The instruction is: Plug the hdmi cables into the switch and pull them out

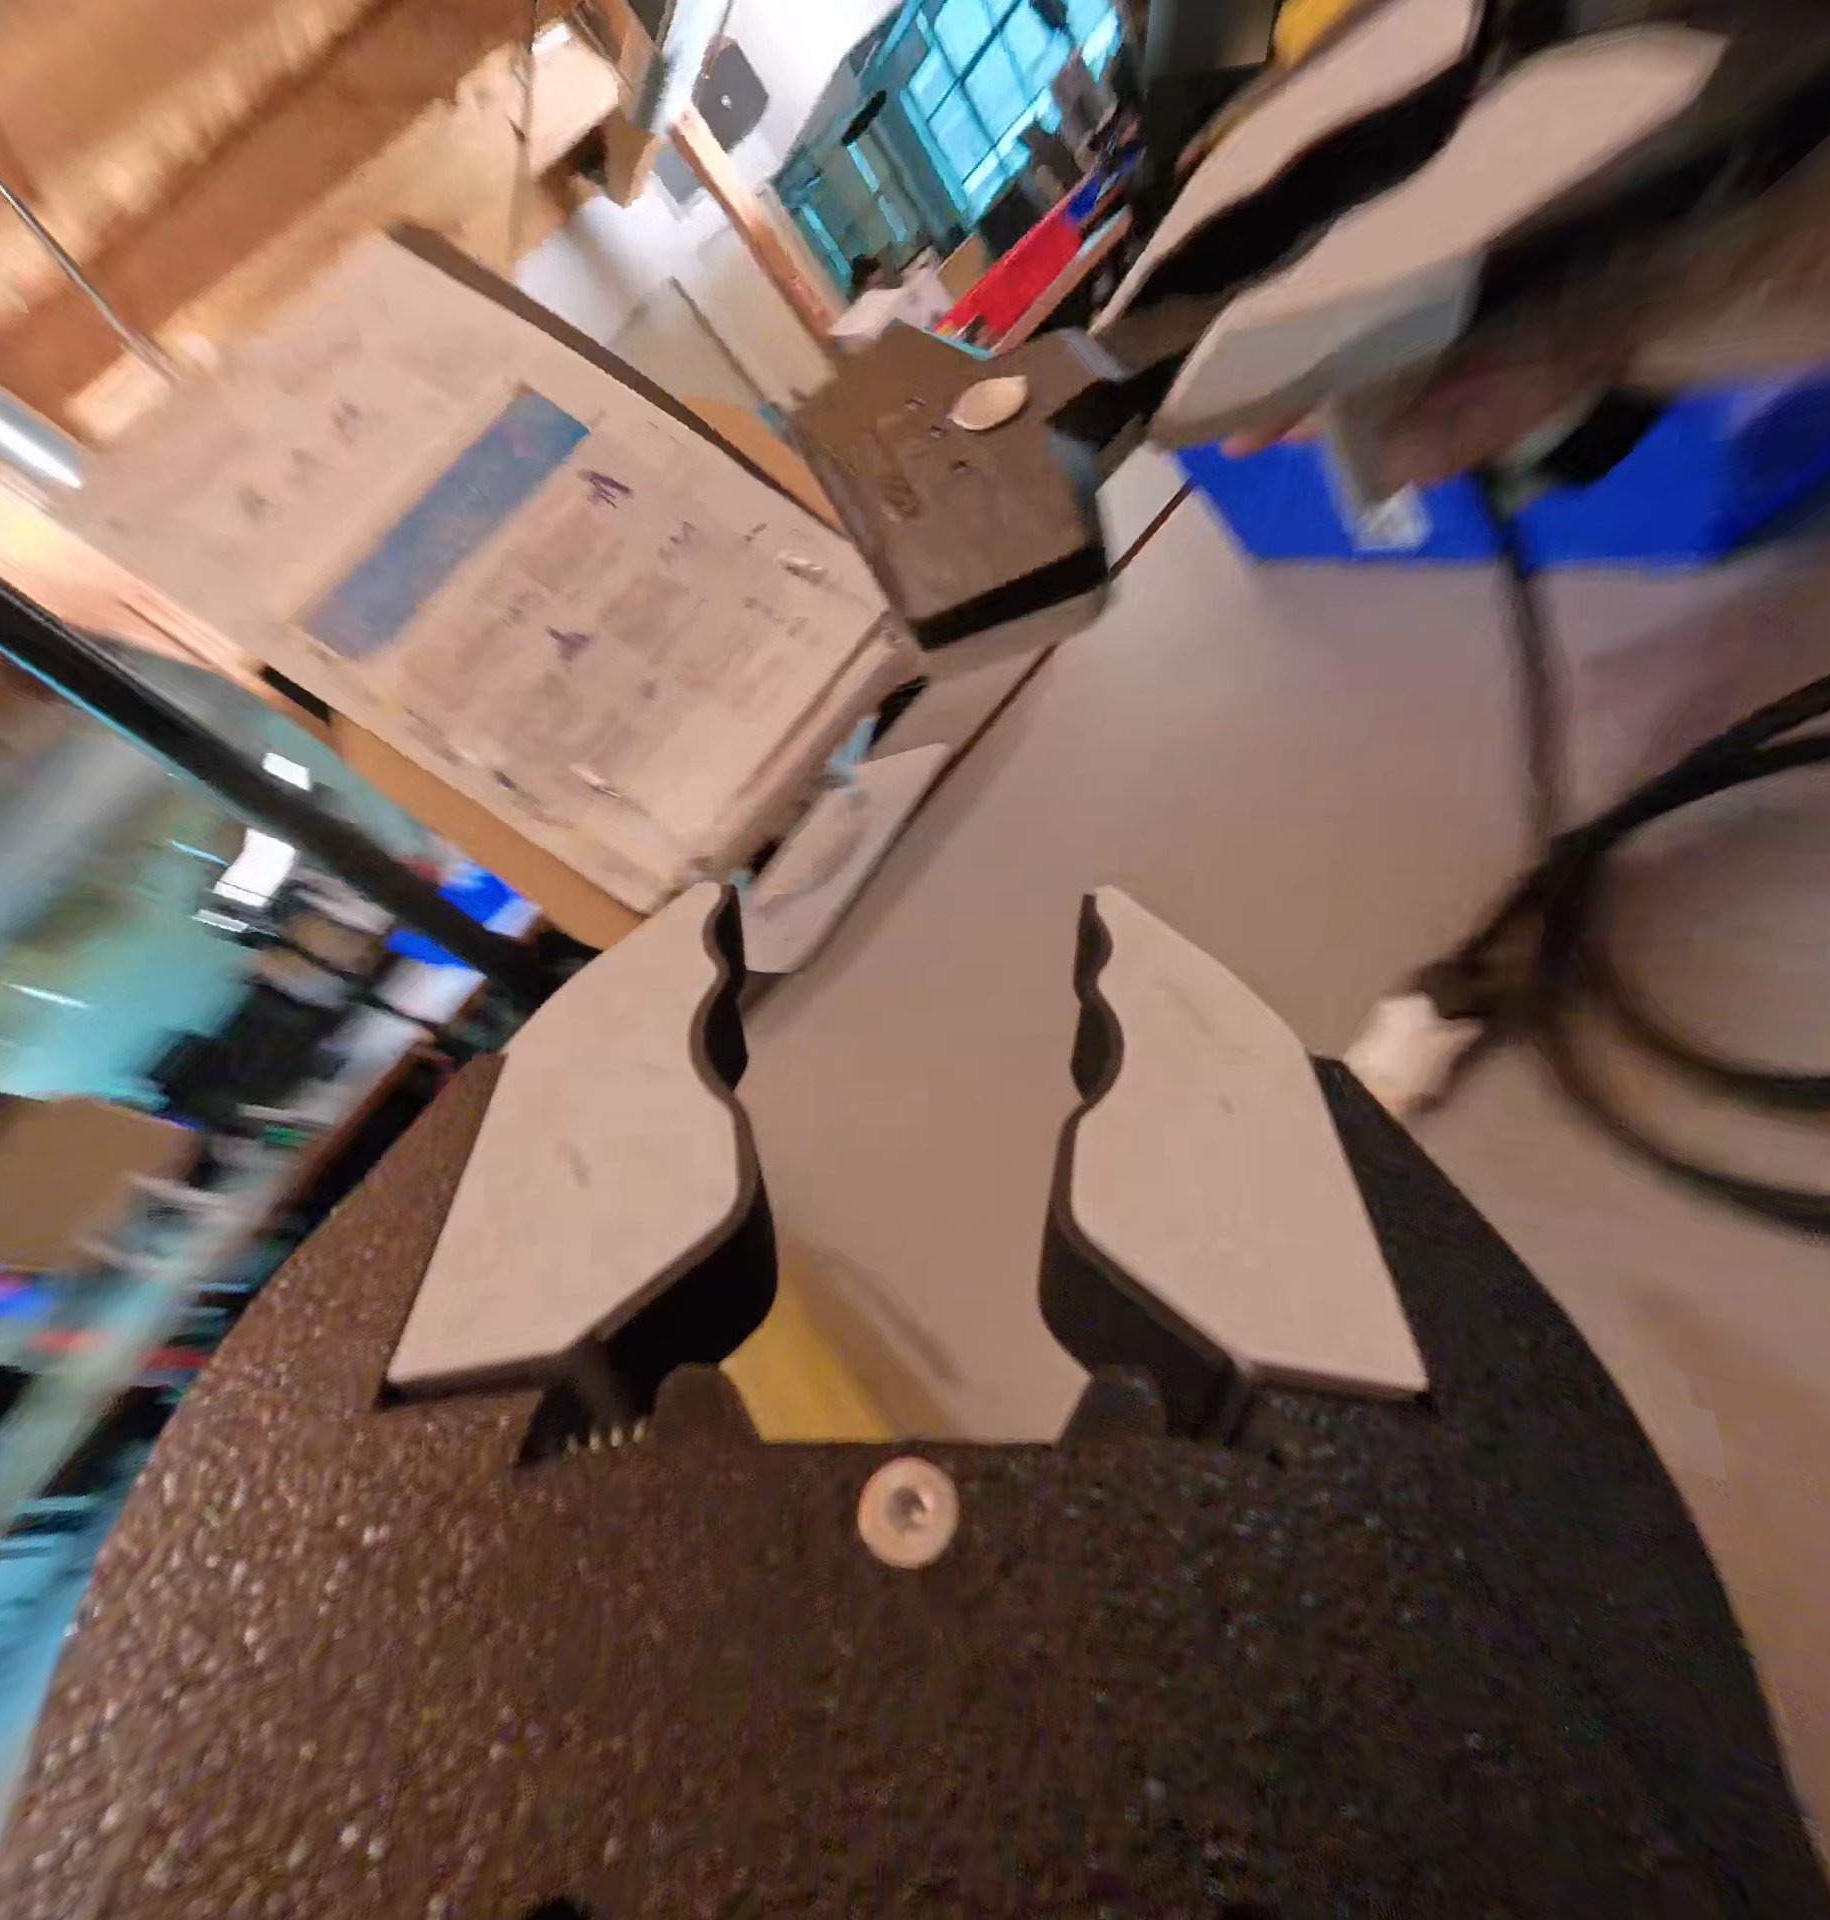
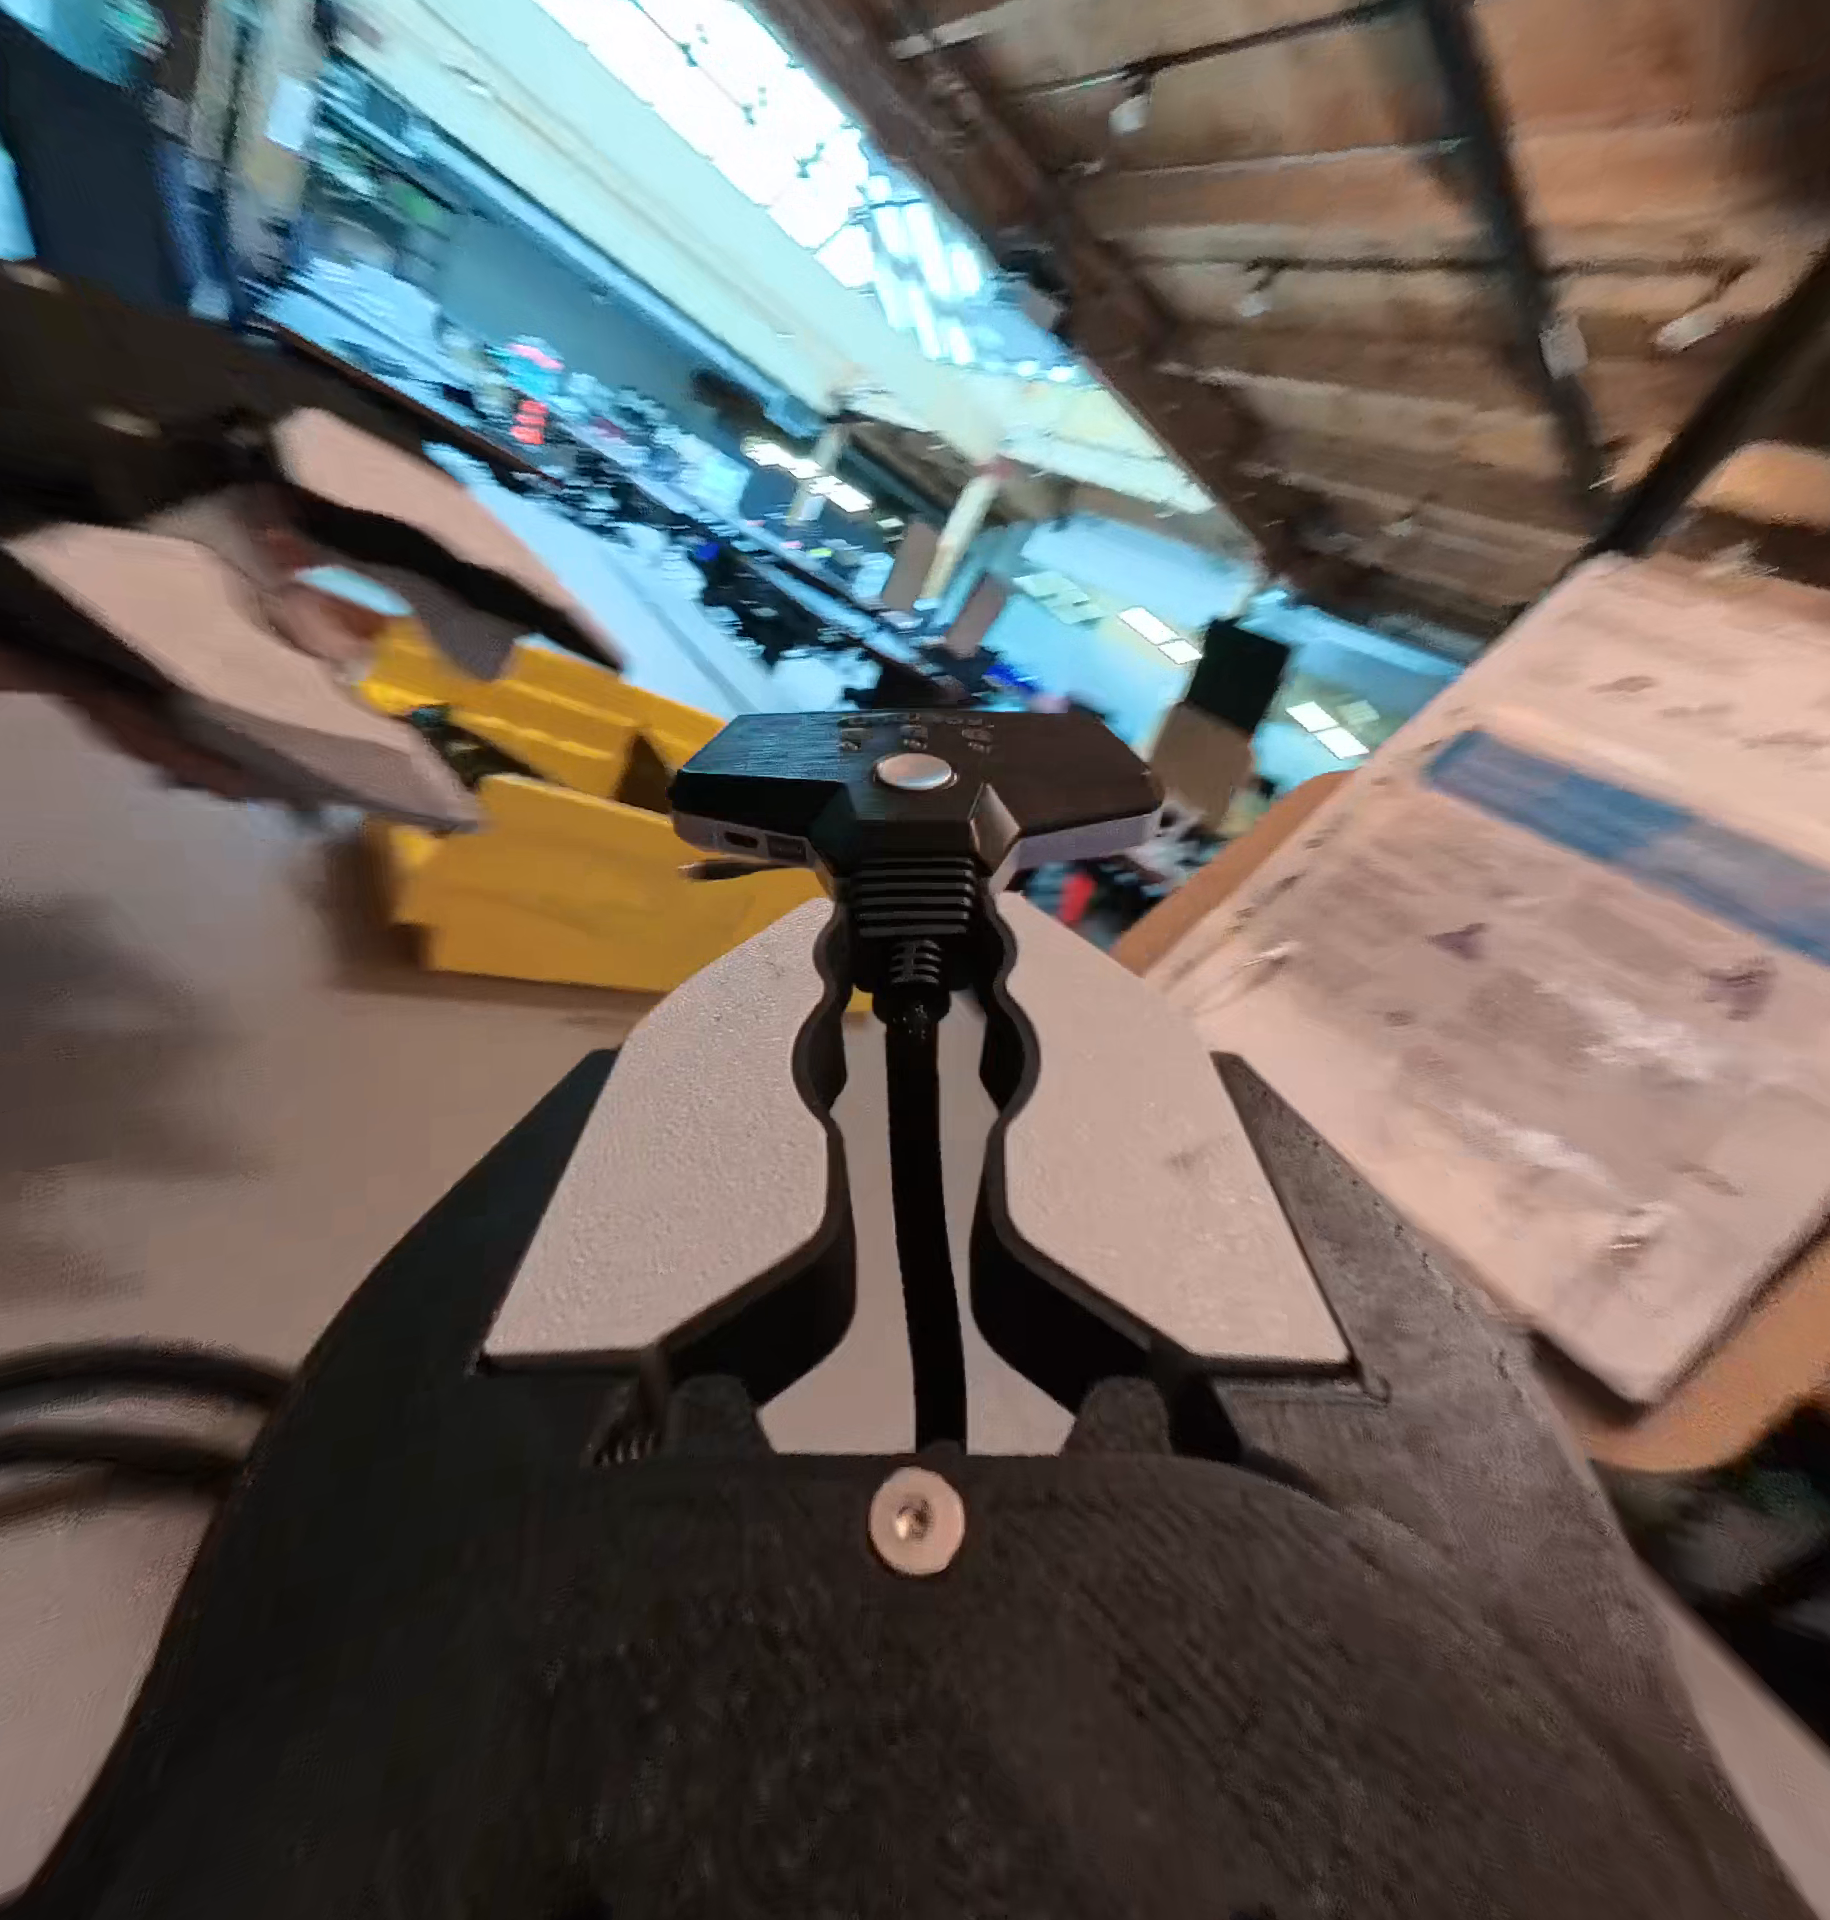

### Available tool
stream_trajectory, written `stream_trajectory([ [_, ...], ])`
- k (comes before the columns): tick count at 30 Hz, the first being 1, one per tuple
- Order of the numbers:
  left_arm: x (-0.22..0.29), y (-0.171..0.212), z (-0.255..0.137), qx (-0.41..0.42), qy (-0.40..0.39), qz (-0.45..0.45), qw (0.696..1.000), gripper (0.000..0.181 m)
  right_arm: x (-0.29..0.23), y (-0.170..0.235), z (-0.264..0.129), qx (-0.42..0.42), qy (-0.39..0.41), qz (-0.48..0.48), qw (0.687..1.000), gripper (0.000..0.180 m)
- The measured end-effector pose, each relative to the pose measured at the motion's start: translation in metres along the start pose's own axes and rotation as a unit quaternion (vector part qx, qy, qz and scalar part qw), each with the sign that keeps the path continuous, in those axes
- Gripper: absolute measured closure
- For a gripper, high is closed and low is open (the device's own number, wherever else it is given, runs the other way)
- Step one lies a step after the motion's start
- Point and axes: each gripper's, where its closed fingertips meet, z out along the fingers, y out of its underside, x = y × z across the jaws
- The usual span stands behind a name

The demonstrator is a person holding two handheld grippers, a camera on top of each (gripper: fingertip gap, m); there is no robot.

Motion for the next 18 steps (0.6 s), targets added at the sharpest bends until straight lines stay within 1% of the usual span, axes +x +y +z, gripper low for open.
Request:
stream_trajectory([
  [2, -0.004, 0.003, 0.005, -0.01, -0.049, 0.134, 0.99, 0.12, -0.016, 0.007, -0.01, -0.005, -0.052, 0.062, 0.997, 0.157],
  [4, -0.001, 0.002, 0.012, -0.006, -0.08, 0.255, 0.964, 0.12, -0.026, 0.007, -0.017, 0.015, -0.079, 0.119, 0.99, 0.157],
  [6, 0.006, -0.001, 0.02, 0.006, -0.105, 0.342, 0.934, 0.12, -0.036, 0.007, -0.021, 0.039, -0.107, 0.173, 0.978, 0.157],
  [8, 0.011, -0.008, 0.026, 0.023, -0.128, 0.402, 0.906, 0.119, -0.051, 0.012, -0.021, 0.046, -0.146, 0.209, 0.966, 0.158],
  [10, 0.015, -0.018, 0.031, 0.048, -0.142, 0.431, 0.89, 0.119, -0.065, 0.024, -0.016, 0.022, -0.177, 0.227, 0.958, 0.157],
  [11, 0.02, -0.021, 0.035, 0.056, -0.132, 0.439, 0.887, 0.12, -0.068, 0.029, -0.013, 0.008, -0.181, 0.231, 0.956, 0.157],
  [13, 0.031, -0.022, 0.041, 0.072, -0.108, 0.463, 0.877, 0.144, -0.072, 0.025, -0.011, 0.025, -0.195, 0.254, 0.947, 0.157],
  [14, 0.032, -0.024, 0.042, 0.082, -0.112, 0.468, 0.873, 0.15, -0.07, 0.021, -0.011, 0.037, -0.196, 0.267, 0.943, 0.158],
  [16, 0.032, -0.021, 0.048, 0.077, -0.093, 0.442, 0.889, 0.153, -0.067, 0.024, -0.012, 0.033, -0.182, 0.253, 0.95, 0.158],
  [18, 0.028, -0.025, 0.051, 0.07, -0.108, 0.426, 0.896, 0.155, -0.061, 0.02, -0.011, 0.058, -0.164, 0.265, 0.948, 0.157],
])
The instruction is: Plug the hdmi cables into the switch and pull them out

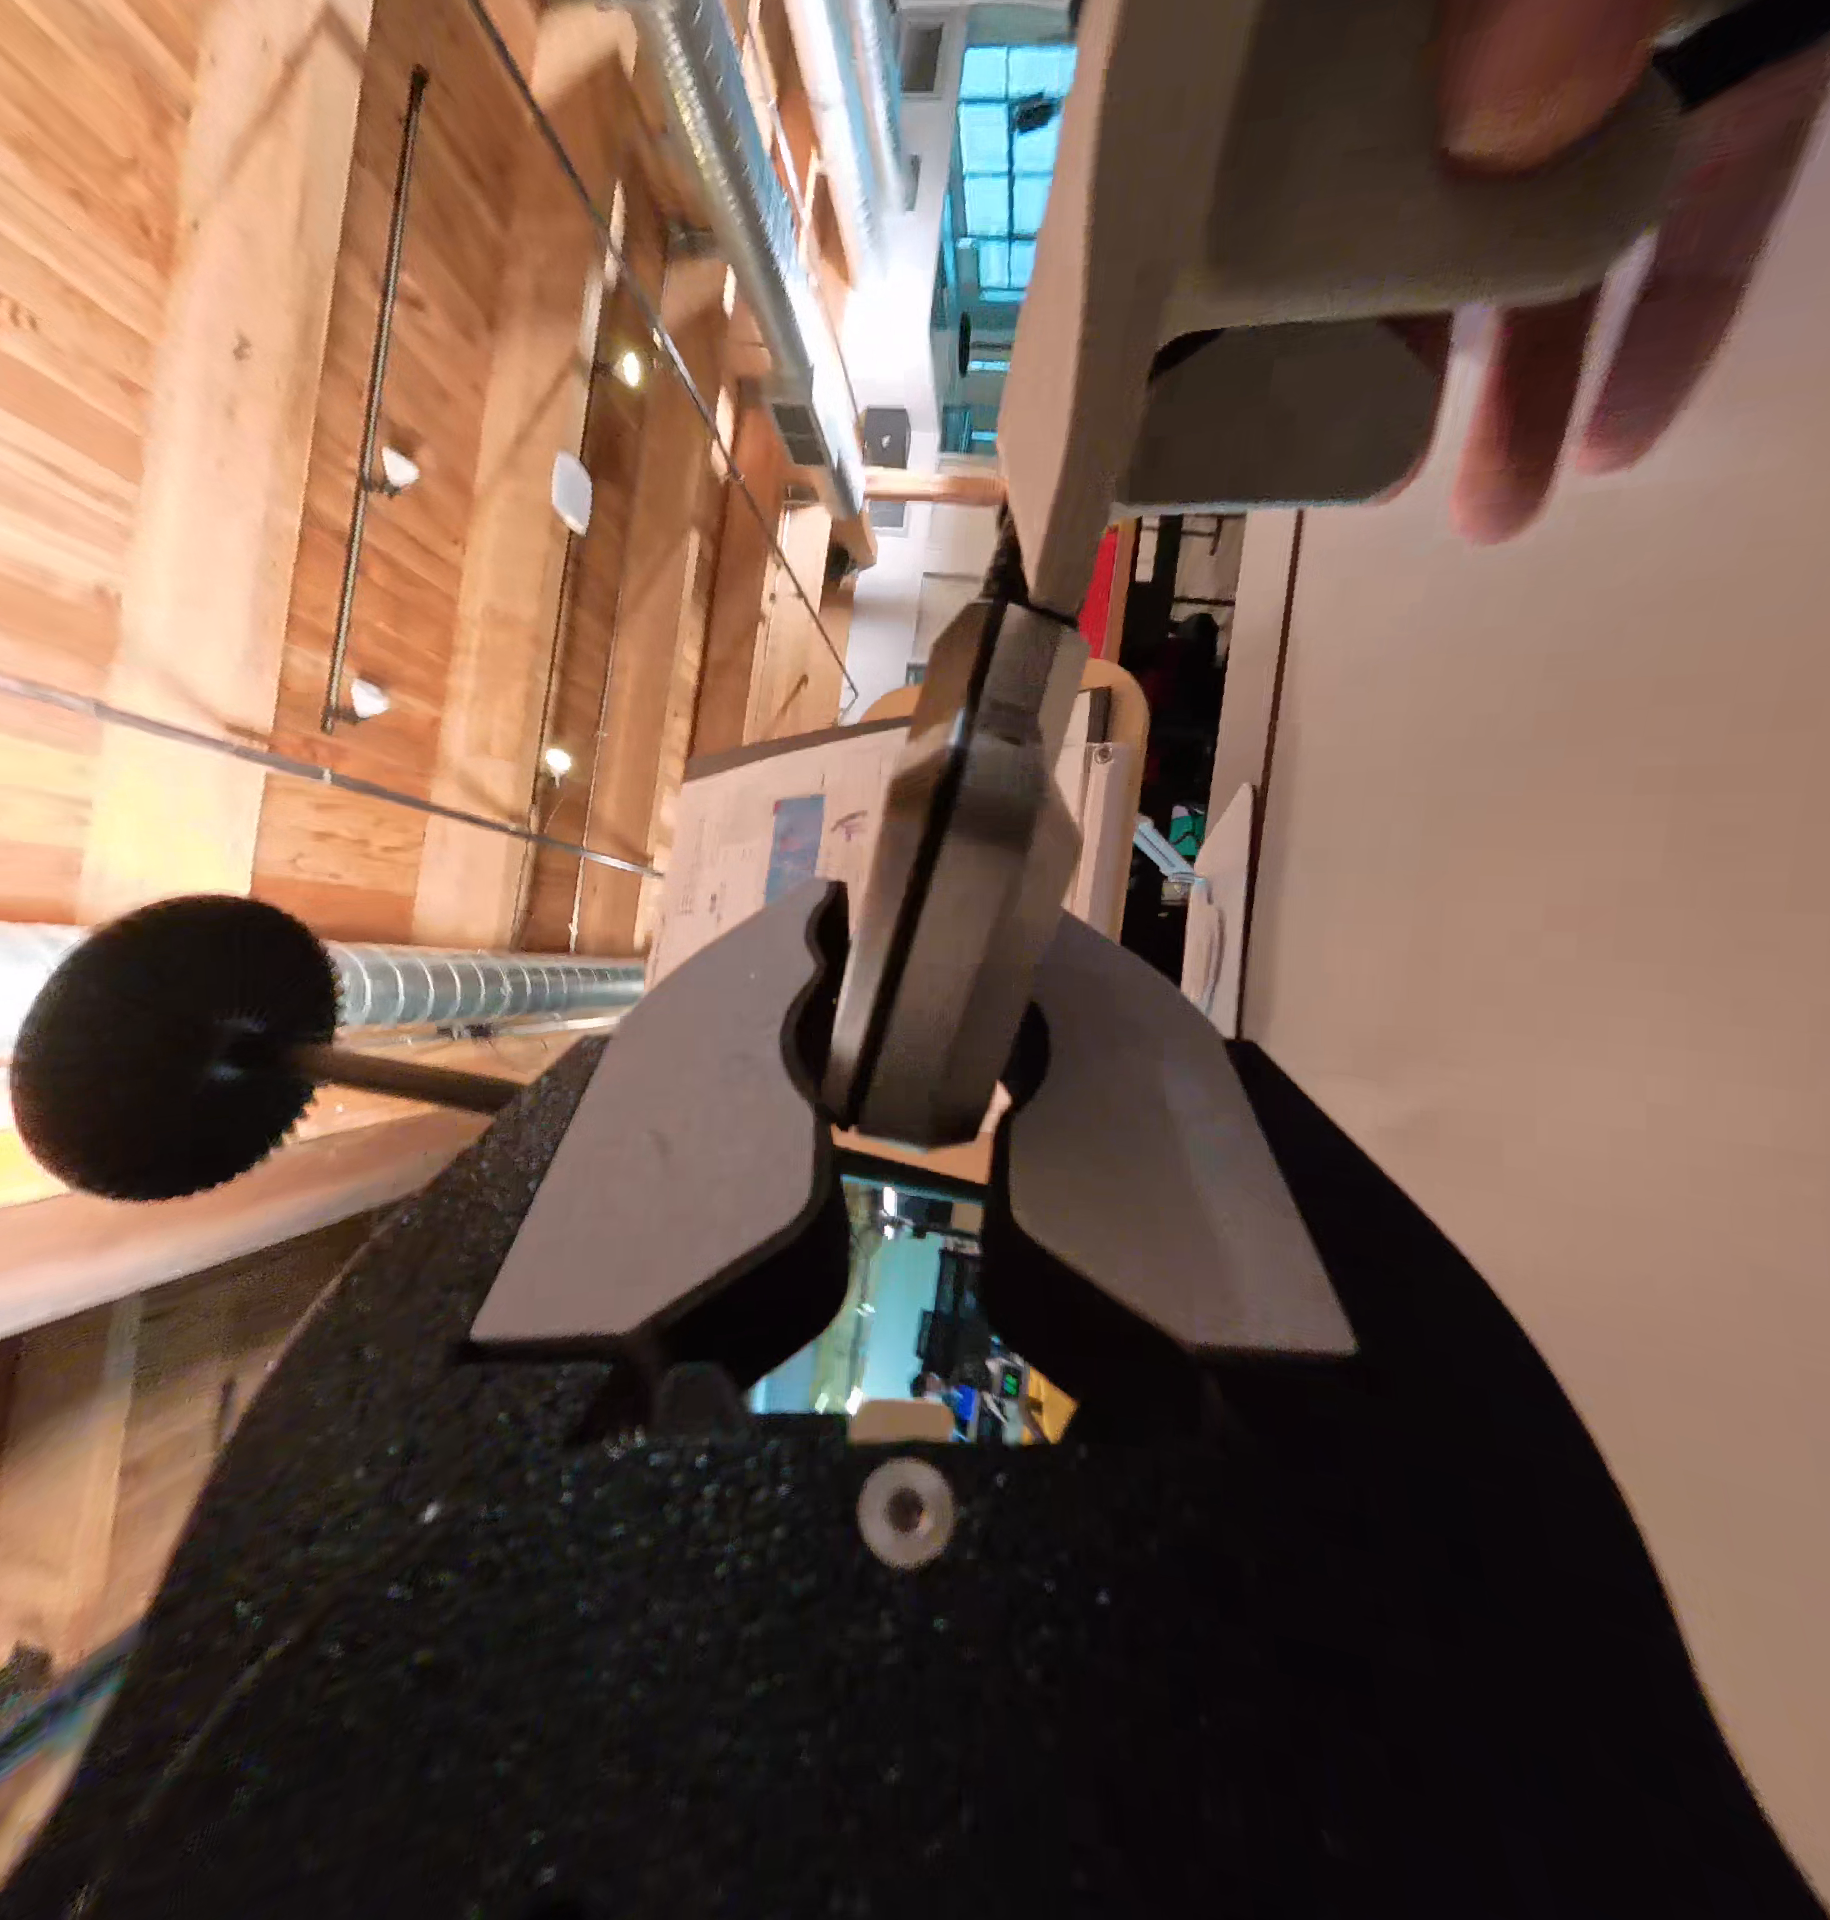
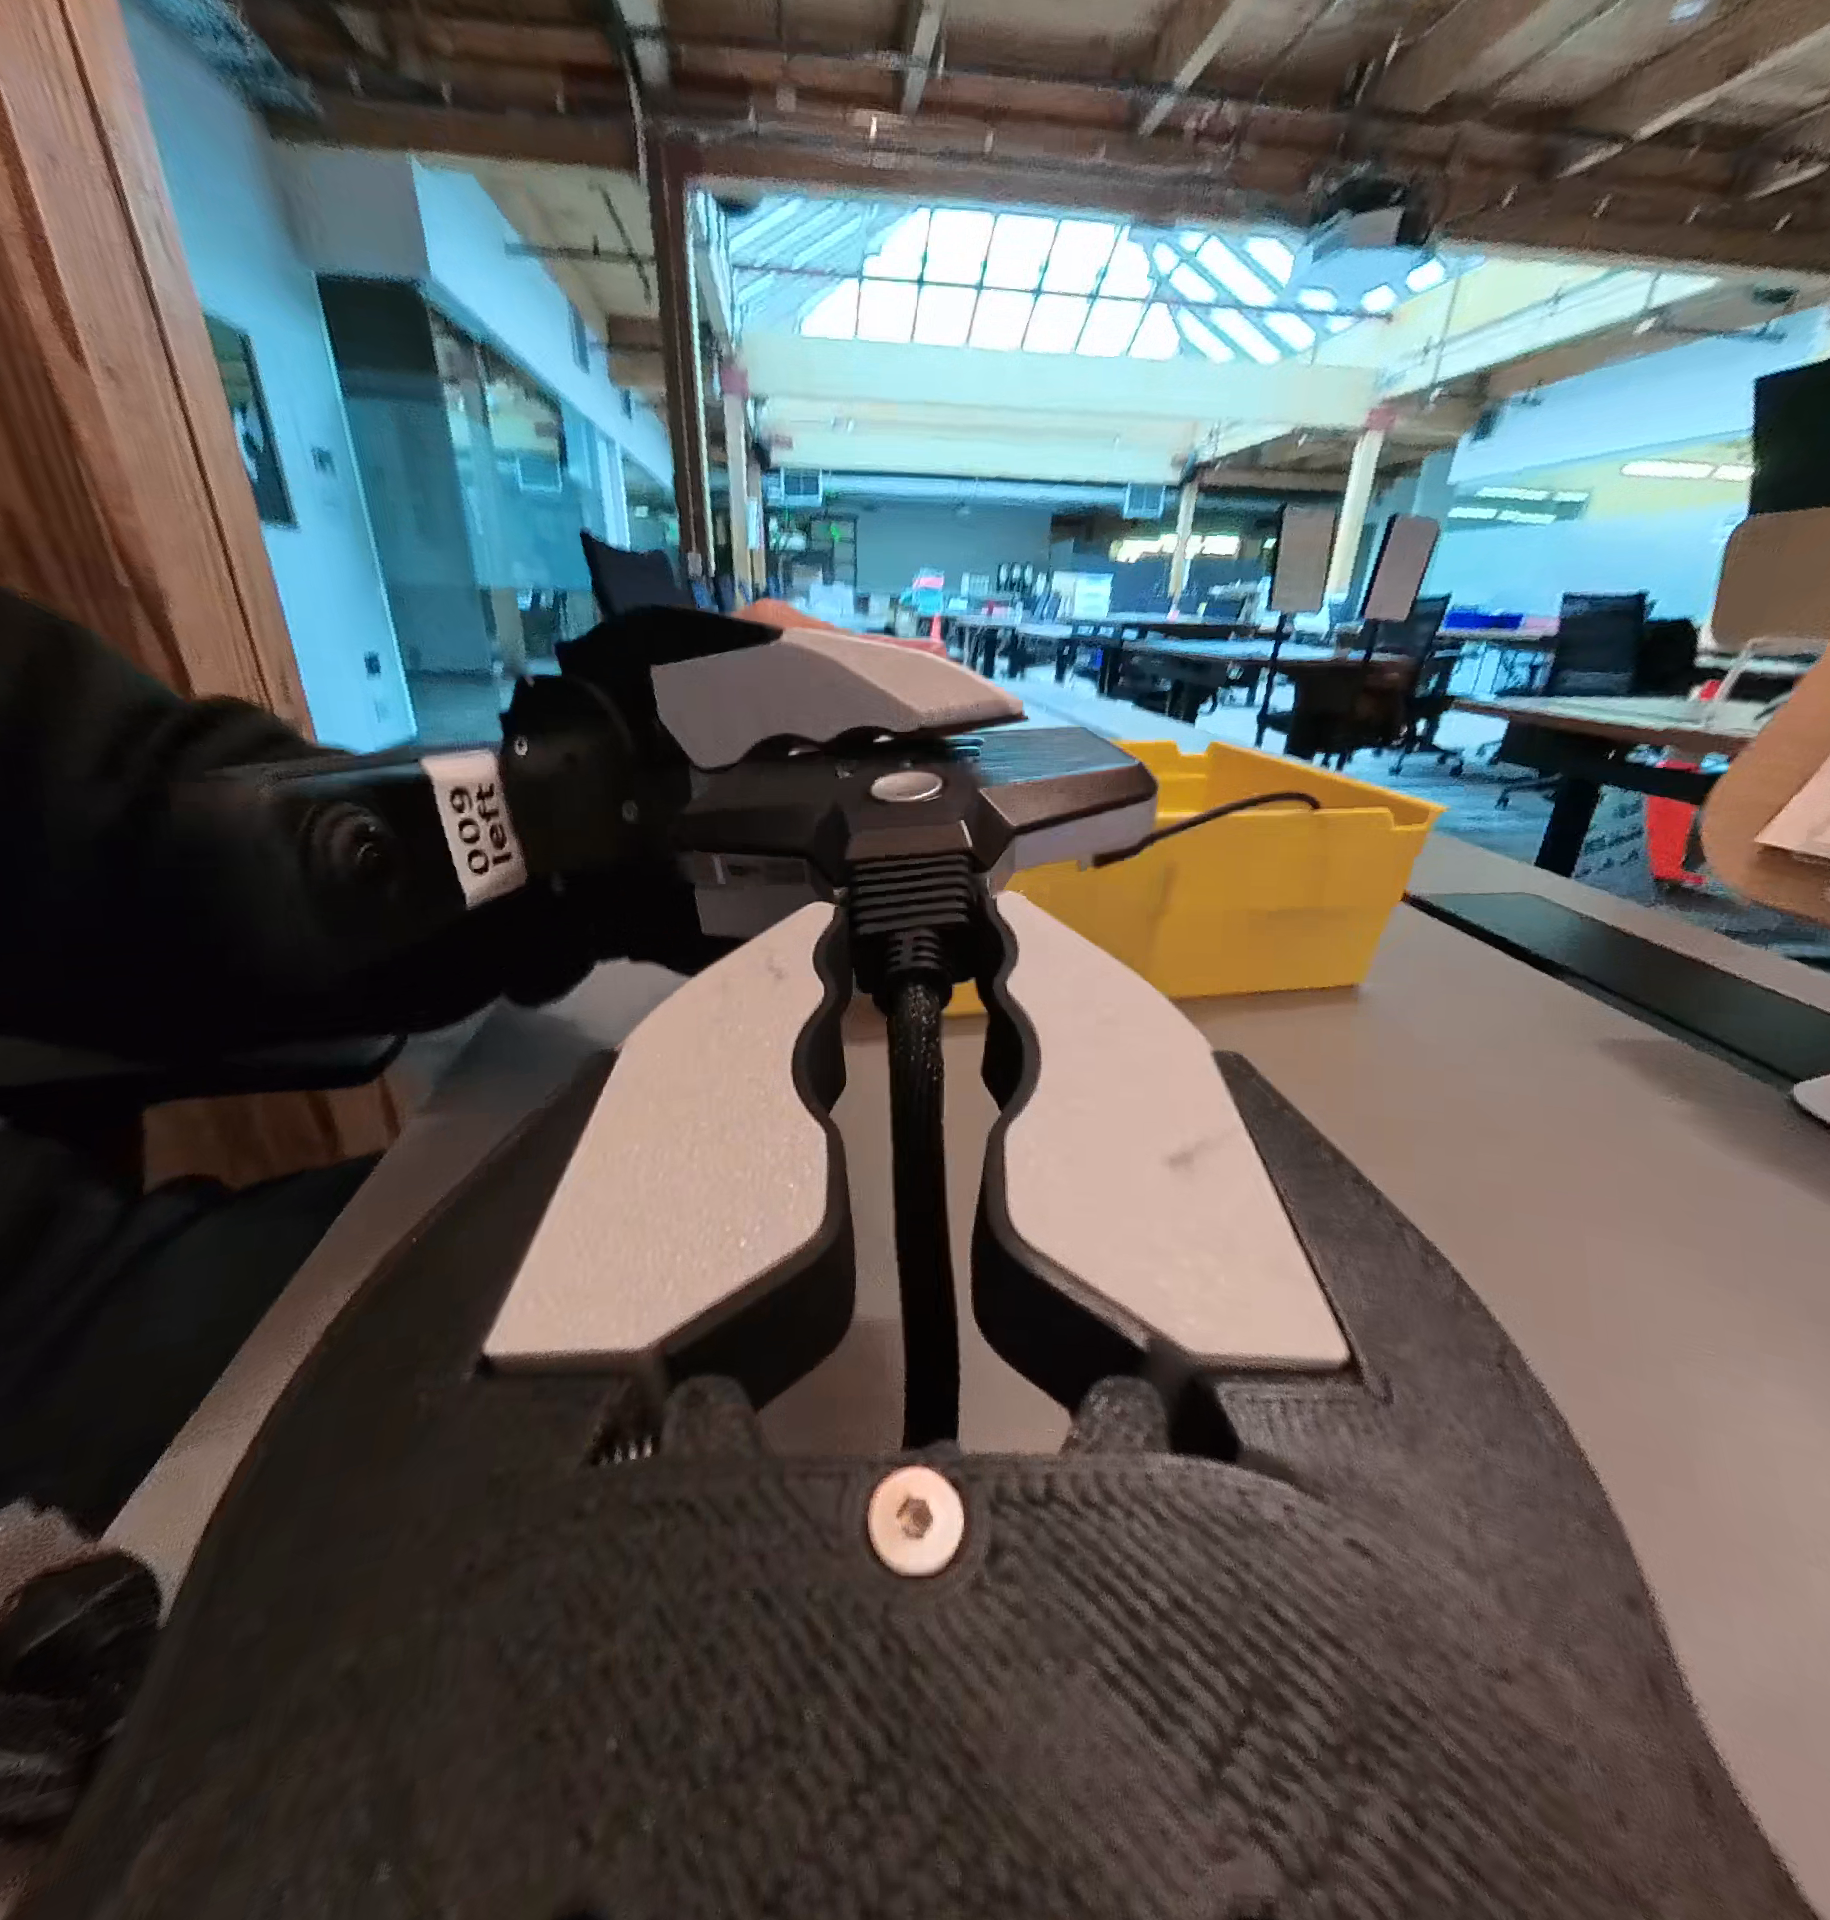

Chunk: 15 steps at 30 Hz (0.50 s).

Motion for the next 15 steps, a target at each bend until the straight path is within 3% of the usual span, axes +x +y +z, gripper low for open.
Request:
stream_trajectory([
  [7, -0.002, -0.001, 0.02, -0.03, 0.021, -0.113, 0.993, 0.156, 0.014, -0.021, -0.01, 0.096, 0.028, 0.012, 0.995, 0.158],
  [15, -0.001, 0.004, 0.022, -0.026, 0.034, -0.067, 0.997, 0.156, 0.018, -0.021, -0.014, 0.097, 0.053, 0.0, 0.994, 0.157],
])
